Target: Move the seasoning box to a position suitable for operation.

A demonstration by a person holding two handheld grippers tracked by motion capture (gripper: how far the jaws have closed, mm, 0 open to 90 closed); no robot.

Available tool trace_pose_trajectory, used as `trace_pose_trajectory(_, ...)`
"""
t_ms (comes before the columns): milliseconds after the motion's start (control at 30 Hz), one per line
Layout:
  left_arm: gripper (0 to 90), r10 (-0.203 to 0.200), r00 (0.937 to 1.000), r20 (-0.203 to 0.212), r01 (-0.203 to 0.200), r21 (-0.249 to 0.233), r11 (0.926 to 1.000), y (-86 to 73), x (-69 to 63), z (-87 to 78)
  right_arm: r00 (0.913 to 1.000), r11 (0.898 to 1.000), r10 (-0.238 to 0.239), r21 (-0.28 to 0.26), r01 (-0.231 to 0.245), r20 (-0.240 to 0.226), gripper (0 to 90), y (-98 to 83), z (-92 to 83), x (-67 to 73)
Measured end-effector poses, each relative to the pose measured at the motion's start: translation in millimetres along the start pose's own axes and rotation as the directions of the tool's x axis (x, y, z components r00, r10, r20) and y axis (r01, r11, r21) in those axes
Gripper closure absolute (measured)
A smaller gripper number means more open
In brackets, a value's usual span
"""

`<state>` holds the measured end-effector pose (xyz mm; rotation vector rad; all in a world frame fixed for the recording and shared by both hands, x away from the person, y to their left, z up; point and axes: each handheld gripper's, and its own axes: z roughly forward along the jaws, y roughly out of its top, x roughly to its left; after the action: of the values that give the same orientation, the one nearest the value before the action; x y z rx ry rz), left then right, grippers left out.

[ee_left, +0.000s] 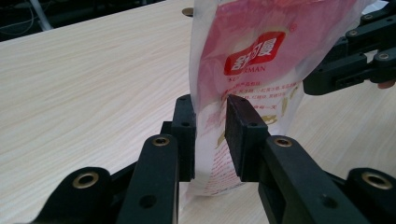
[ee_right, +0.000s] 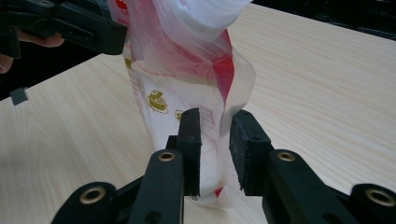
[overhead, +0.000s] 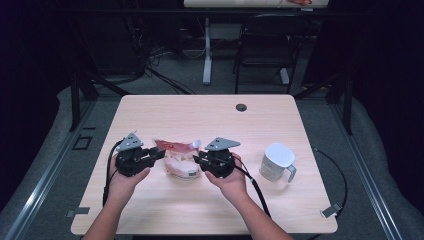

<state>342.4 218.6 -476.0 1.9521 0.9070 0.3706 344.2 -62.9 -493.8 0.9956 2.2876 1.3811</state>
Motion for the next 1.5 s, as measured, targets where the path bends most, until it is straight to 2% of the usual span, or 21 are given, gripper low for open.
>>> trace_pose_trajectory(167, 74.2, -0.01, 0.9999, -0.004, 0.01, 0.0, 1.0, -5.1, 0.9, -9.1, 0.9997, 1.0, 0.0, -0.002, 0.0, -0.023, 75.0, -1.0, 1.2, 10.1)
trace_pose_trajectory(300, 73.4, -0.033, 0.9994, -0.001, 0.033, -0.008, 0.9994, -9.6, 4.8, -16.1, 0.9987, 1.0, -0.004, 0.002, 0.005, -0.051, 74.6, -1.8, 1.7, 16.7)
trace_pose_trajectory(433, 70.0, -0.08, 0.9958, 0.044, 0.081, -0.03, 0.9962, -14.0, 12.1, -18.6, 0.9981, 1.0, -0.015, -0.009, 0.015, -0.06, 71.8, -4.5, 1.1, 17.7)
trace_pose_trajectory(533, 67.7, -0.084, 0.9948, 0.059, 0.086, -0.037, 0.9956, -14.2, 13.9, -20.4, 0.9972, 1.0, -0.017, -0.018, 0.015, -0.073, 68.2, -7.9, -4.0, 15.4)
trace_pose_trajectory(633, 63.8, -0.077, 0.9955, 0.054, 0.08, -0.05, 0.9956, -12.0, 13.1, -24.1, 0.9979, 0.999, -0.025, -0.023, 0.024, -0.06, 65.5, -11.5, -13.6, 12.3)
trace_pose_trajectory(667, 62.5, -0.07, 0.9962, 0.052, 0.072, -0.04, 0.9966, -10.6, 13.4, -26.7, 0.9981, 0.999, -0.022, -0.024, 0.021, -0.057, 64.4, -12.9, -17.2, 10.9)
trace_pose_trajectory(767, 59.4, -0.067, 0.9974, 0.025, 0.068, -0.038, 0.9969, -7.3, 12.6, -32.6, 0.9986, 0.999, -0.015, -0.032, 0.014, -0.051, 60.9, -17.5, -29.7, 6.4)
trace_pose_trajectory(1000, 54.0, -0.085, 0.9964, 0.0, 0.085, -0.027, 0.996, -5.6, 17.0, -44.9, 0.9996, 0.999, -0.028, -0.032, 0.028, -0.001, 52.8, -31.9, -58.8, -3.5)
trace_pose_trajectory(1133, 53.0, -0.081, 0.9965, -0.019, 0.081, -0.003, 0.9967, -8.1, 18.7, -47.0, 0.9992, 0.999, -0.028, -0.017, 0.028, 0.027, 47.6, -44.0, -74.7, -10.5)
trace_pose_trajectory(1300, 52.5, -0.078, 0.9962, -0.039, 0.078, 0.002, 0.997, -8.9, 19.2, -47.5, 0.997, 1.0, -0.021, -0.002, 0.022, 0.075, 46.1, -57.2, -92.3, -20.9)
trace_pose_trajectory(1500, 51.9, -0.098, 0.9938, -0.051, 0.098, -0.006, 0.9952, -11.0, 21.9, -48.9, 0.9907, 0.999, 0.022, -0.027, -0.018, 0.134, 46.9, -73.0, -114.7, -36.5)
